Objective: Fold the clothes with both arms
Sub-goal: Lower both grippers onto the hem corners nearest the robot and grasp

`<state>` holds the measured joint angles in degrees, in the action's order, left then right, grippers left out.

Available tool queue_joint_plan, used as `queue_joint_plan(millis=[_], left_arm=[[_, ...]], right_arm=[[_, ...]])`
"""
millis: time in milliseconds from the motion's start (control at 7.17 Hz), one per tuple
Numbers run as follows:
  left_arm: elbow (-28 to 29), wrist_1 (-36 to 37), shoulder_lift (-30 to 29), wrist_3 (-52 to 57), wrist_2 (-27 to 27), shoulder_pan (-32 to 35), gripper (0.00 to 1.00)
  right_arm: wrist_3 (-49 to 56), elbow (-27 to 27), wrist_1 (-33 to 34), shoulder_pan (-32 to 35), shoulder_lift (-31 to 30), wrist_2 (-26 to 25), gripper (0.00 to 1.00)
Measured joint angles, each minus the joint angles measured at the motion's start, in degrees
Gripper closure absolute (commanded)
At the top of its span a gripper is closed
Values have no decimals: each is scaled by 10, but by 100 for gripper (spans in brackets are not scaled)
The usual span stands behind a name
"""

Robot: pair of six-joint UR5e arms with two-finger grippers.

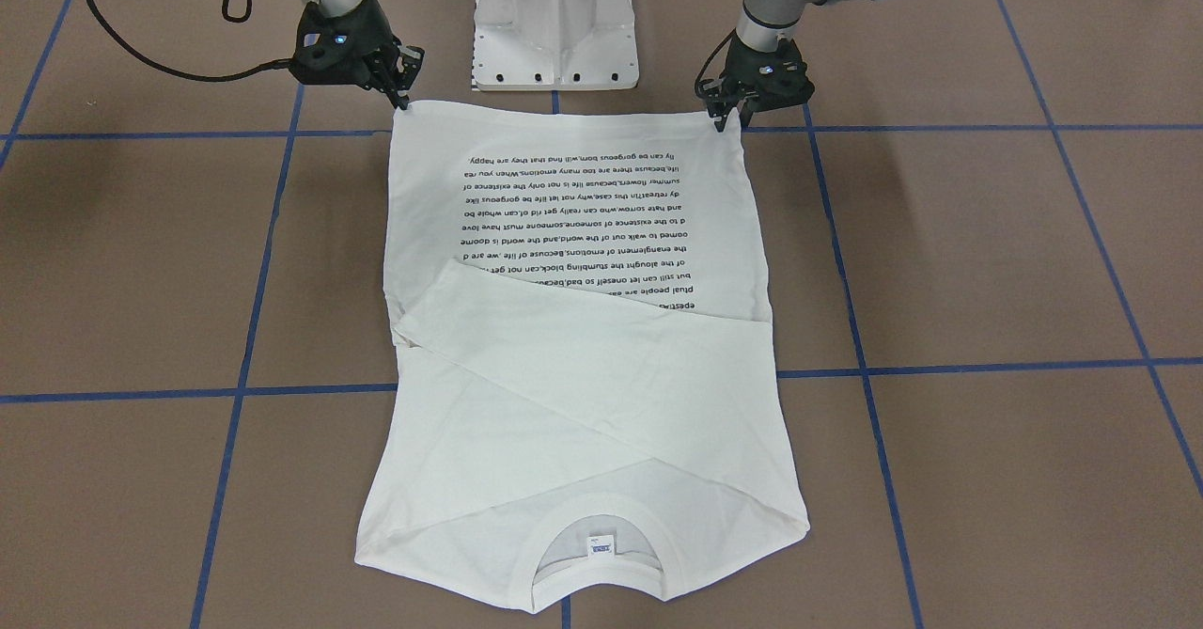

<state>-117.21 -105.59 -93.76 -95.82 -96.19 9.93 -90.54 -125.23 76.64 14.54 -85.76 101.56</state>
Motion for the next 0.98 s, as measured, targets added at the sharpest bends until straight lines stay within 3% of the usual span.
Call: queue_joint_plan(millis=[279, 976], left_arm=[[-2, 0, -3, -2, -1, 0, 100], [-61, 30, -6, 0, -32, 4, 100]], right_arm=[[0, 0, 0, 4, 0, 4, 100], [11, 2, -3, 41, 4, 70, 100]])
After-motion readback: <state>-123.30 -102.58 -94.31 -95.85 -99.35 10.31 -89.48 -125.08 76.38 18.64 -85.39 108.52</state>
